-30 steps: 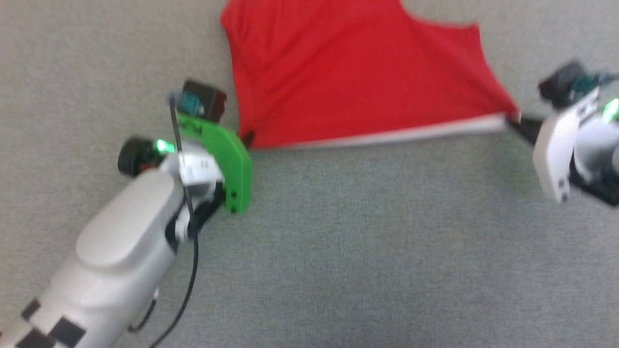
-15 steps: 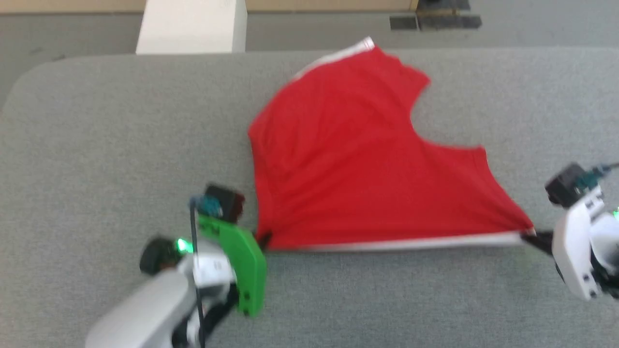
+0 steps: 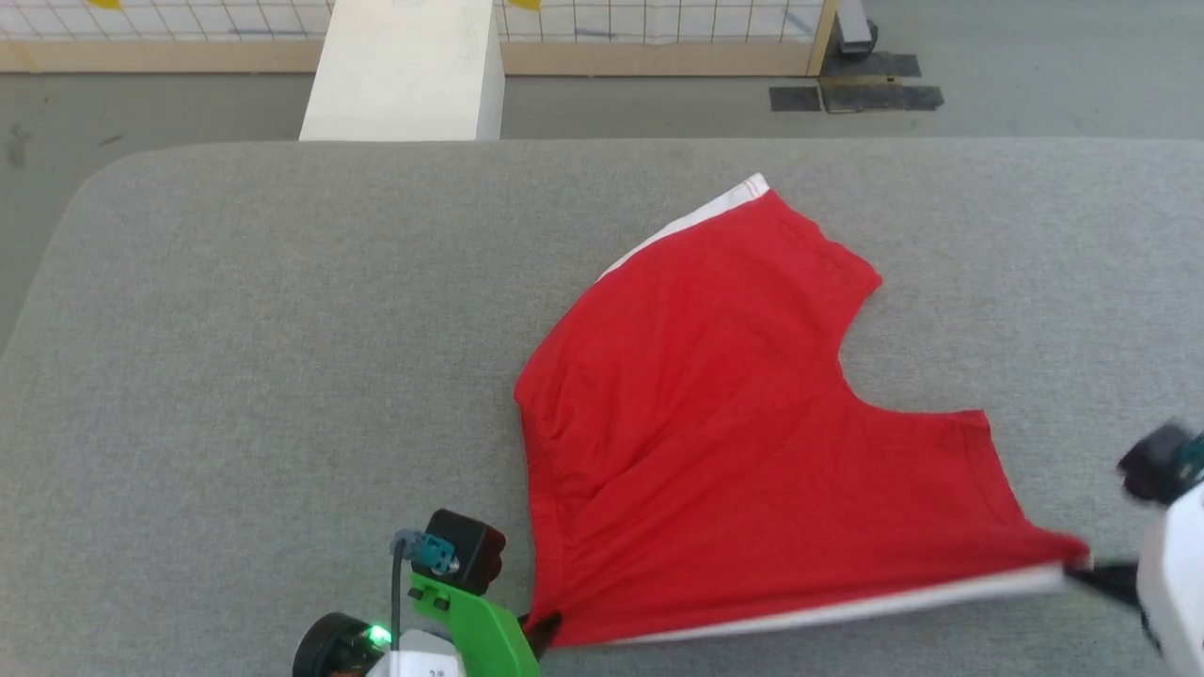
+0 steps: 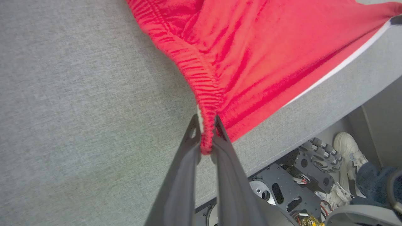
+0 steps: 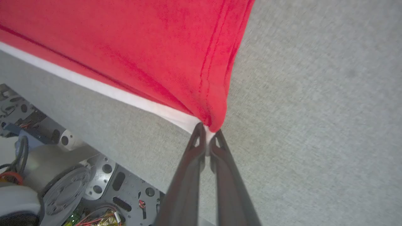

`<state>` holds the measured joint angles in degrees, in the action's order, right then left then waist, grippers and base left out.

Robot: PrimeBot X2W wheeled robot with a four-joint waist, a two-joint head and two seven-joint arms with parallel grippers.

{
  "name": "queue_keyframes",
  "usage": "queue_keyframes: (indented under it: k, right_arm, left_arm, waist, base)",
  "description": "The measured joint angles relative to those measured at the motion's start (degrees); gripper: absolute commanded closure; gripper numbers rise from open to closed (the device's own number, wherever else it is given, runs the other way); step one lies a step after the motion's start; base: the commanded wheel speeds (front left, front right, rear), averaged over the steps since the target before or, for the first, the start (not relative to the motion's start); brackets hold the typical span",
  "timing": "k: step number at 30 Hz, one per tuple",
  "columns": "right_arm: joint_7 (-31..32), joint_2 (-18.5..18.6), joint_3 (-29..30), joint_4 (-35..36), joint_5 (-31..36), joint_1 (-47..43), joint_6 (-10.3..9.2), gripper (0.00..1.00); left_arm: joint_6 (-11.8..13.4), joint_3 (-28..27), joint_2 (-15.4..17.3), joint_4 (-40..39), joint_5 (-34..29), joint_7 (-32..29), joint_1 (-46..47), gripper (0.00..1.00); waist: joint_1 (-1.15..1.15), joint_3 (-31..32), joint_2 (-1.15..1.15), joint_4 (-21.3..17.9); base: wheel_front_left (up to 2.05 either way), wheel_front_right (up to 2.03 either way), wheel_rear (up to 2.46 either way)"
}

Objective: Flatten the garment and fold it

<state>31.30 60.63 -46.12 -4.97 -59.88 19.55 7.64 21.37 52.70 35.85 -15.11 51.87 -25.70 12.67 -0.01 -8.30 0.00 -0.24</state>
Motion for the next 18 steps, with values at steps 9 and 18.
queue_keyframes:
  k: [9, 18]
  right_arm:
    - [-2.57, -3.26, 13.03, 3.59, 4.32, 3.13, -0.02, 1.00]
    - [3.23, -8.24, 19.19, 3.32, 9.00, 16.38, -0.03, 1.00]
  left_arm:
    - [0.93, -2.34, -0.73, -0.08, -1.56, 0.01, 5.68, 1.00]
    - [0.27, -4.46, -4.52, 1.57, -3.26, -0.53, 15.07, 1.00]
  waist:
    - [0.00, -2.84, 0.00, 2.15]
    - [0.00, -8.60, 0.00, 5.61]
  base:
    - [0.00, 0.00, 0.00]
    - [0.00, 0.00, 0.00]
